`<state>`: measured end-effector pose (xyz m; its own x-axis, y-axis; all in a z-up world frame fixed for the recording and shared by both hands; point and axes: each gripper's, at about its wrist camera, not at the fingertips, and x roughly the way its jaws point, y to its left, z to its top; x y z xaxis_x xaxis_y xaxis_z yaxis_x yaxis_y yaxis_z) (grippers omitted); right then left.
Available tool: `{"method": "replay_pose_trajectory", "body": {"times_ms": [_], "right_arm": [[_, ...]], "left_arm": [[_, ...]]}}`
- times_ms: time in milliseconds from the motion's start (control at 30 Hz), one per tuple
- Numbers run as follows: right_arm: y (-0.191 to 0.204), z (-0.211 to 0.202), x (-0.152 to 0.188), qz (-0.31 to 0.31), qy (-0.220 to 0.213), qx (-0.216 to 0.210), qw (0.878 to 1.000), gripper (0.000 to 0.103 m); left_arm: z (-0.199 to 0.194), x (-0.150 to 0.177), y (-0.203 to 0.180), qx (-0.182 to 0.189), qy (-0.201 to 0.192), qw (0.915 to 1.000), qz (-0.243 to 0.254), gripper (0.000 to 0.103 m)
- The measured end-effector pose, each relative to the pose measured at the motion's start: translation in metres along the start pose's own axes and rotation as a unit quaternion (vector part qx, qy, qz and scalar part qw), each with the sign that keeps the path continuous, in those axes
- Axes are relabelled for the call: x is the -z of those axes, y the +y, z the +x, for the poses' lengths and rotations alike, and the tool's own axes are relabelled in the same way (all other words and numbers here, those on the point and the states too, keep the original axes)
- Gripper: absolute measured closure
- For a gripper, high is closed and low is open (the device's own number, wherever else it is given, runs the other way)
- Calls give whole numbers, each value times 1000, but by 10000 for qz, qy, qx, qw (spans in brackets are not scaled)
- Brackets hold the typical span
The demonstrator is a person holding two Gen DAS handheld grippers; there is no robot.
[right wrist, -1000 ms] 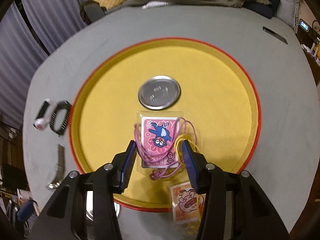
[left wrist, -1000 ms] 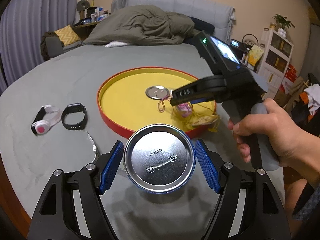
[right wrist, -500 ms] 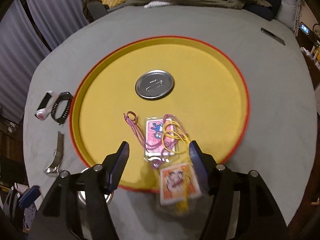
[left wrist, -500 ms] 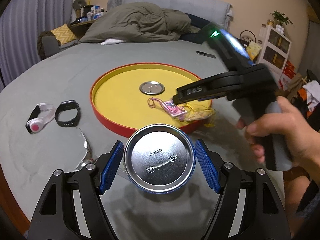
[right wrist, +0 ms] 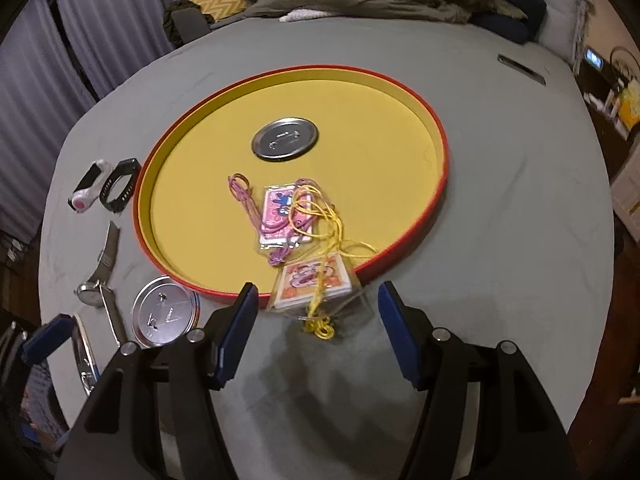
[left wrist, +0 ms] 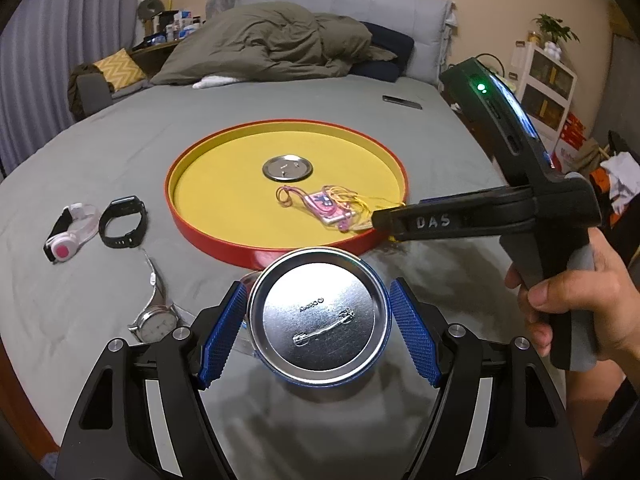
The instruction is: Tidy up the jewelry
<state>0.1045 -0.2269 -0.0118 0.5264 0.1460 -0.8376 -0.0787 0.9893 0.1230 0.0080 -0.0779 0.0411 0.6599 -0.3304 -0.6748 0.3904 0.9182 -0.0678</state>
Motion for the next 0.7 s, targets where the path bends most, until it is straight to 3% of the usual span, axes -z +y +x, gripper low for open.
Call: {"method": "replay_pose_trajectory", "body": {"times_ms": [400, 533, 700], "right_arm": [[17, 11, -4, -396, -26, 235, 9989, 44], [18, 13, -2, -449, -16, 308, 9985, 57], [18, 12, -1, -441, -37, 285, 9986, 58]], "left_arm": [[3, 1, -1, 6, 59, 10000, 10, 32], [4, 2, 0, 8, 82, 10000, -21, 32], [4, 3, 1, 19, 76, 10000, -24, 32]]}}
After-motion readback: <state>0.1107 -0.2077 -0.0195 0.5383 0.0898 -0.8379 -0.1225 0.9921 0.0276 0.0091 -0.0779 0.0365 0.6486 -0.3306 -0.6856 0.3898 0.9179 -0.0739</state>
